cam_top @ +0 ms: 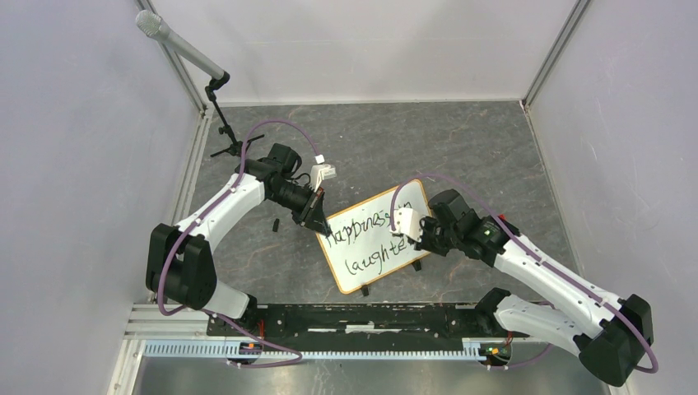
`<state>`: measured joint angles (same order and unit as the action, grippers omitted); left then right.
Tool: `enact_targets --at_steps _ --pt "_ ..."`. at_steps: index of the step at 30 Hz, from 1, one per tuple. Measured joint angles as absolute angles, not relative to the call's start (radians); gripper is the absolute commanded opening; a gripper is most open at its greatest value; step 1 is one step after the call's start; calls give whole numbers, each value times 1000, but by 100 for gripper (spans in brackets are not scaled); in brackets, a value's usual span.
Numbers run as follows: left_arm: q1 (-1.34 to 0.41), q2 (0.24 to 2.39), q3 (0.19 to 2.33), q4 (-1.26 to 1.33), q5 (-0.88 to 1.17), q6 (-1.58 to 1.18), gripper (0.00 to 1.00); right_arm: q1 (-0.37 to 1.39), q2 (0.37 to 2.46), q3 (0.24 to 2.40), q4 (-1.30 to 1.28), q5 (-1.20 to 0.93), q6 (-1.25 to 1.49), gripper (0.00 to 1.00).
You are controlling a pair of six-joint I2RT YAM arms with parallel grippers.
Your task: Write a sentence on the whiteboard
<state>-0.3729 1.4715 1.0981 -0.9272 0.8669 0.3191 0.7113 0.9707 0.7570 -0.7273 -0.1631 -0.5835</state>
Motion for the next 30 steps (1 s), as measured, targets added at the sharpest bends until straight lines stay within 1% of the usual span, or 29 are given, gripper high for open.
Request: enact_targets --at_steps 22,30 --pt "-373 1472 1098 -927 867 319 3 668 977 794 -716 -129 -572 0" --pt "-373 1471 1098 -927 867 319 2 657 973 802 -727 -167 -590 0"
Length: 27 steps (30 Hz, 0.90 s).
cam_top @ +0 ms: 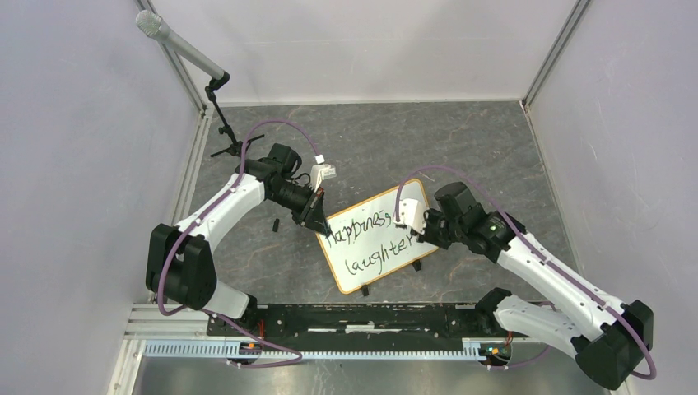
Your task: Write a sentence on the whiteboard
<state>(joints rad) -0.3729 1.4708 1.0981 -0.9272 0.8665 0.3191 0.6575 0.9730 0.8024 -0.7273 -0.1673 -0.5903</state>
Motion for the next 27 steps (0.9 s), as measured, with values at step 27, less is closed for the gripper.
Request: enact_targets --at_steps 27 --pt "-373 1470 1098 -927 867 319 3 654 958 761 -745 -137 -653 0"
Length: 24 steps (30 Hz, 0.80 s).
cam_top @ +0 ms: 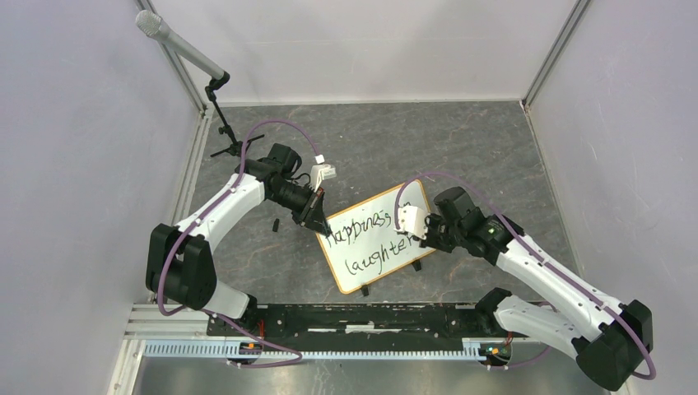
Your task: Write a sentence on the whiteboard
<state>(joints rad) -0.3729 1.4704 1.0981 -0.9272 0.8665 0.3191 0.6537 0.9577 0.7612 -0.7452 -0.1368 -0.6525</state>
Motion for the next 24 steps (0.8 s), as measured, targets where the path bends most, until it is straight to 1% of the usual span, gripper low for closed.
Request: enact_targets --at_steps 6,8,14,17,21,23,24 --pt "-373 1470 1098 -927 867 319 3 654 959 760 -744 -134 -652 0" --pt "-374 1470 1098 -927 867 319 5 654 959 761 -746 -139 -653 0" --pt "-376 1453 1088 -910 844 295 29 653 947 791 -767 -215 -657 0" --pt "-387 1422 1065 -883 781 278 39 653 939 839 -788 -269 -660 0" --pt "-392 1401 1059 -883 727 259 56 653 947 924 -795 -340 -656 0" --pt "-392 1388 1060 -885 702 251 62 653 958 966 -795 -372 -647 0" --pt "-391 1381 1065 -888 692 246 63 653 962 983 -795 -386 -643 0"
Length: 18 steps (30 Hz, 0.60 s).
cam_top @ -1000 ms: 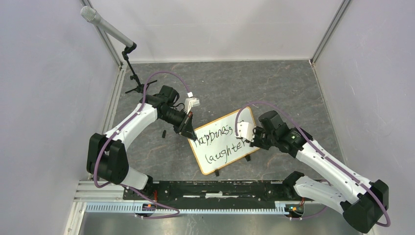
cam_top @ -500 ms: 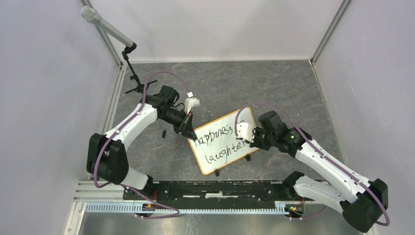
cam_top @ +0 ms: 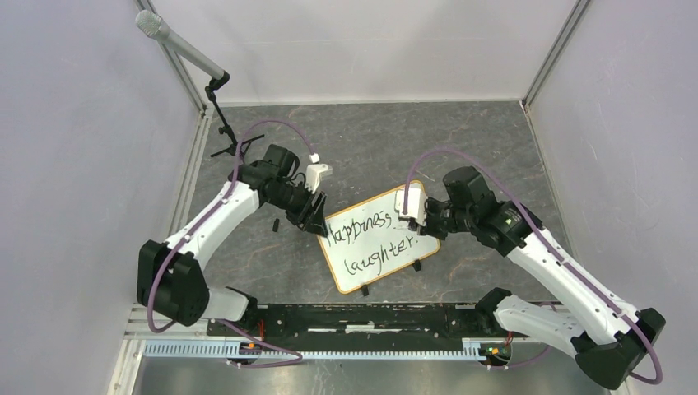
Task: Write a sentence on the whiteboard
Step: Write a sentence on the whiteboard, then pick up the pen cap from the center of the board.
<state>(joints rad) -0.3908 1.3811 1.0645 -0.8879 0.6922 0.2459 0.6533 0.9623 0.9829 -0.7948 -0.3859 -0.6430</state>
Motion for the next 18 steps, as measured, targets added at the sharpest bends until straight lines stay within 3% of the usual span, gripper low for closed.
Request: enact_targets --at_steps 5,10,18 --pt "-338 1322 1141 -903 662 231 65 653 980 1031 -777 -435 -593 0" --pt "-160 1245 1183 -913 579 233 61 653 984 1034 -729 -449 -518 0" --pt "-86 1302 1085 -947 263 275 57 634 1000 1048 -651 -452 -424 0"
